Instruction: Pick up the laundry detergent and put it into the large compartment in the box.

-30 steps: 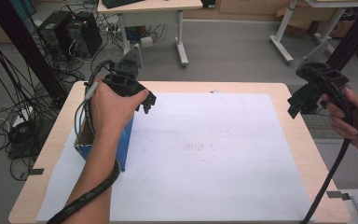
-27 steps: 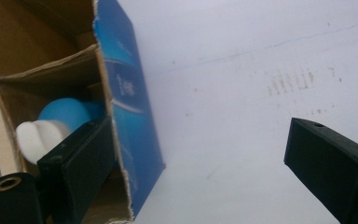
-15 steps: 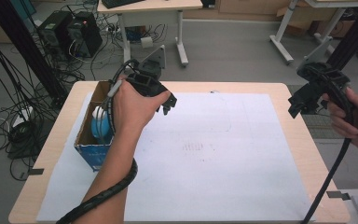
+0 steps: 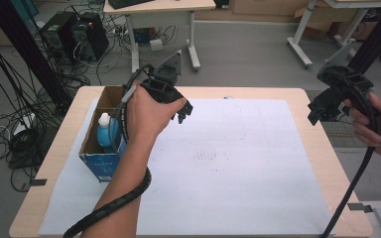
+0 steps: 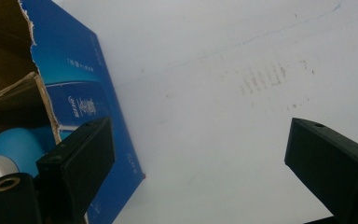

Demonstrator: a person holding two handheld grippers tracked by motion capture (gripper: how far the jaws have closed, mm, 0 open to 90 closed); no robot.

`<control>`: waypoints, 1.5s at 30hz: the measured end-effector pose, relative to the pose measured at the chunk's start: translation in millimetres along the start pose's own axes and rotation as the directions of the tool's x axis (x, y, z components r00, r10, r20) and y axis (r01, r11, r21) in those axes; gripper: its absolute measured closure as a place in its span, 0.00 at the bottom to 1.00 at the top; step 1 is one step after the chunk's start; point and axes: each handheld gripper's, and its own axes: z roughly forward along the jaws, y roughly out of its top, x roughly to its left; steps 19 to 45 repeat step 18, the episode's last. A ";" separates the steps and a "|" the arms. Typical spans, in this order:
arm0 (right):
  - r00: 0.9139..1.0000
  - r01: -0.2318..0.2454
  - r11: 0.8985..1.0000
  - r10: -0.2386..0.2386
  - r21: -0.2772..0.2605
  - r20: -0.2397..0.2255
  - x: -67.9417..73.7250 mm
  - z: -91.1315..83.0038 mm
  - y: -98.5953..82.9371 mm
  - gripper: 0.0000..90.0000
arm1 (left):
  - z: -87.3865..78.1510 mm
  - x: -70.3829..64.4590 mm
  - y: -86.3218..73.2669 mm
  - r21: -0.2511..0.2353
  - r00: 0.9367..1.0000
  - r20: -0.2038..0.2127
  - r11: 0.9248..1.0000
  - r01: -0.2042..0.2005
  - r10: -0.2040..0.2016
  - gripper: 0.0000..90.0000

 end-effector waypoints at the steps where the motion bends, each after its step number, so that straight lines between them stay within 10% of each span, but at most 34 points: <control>1: 1.000 0.000 1.000 0.000 0.001 0.000 -0.1 0.3 0.4 0.04 | 0.4 0.0 0.3 0.000 1.000 0.001 1.000 0.002 -0.002 0.10; 45: 1.000 -0.003 1.000 0.003 -0.002 -0.008 -5.4 1.6 -0.5 0.04 | 3.2 -5.4 4.7 0.005 1.000 0.010 1.000 -0.014 0.014 0.09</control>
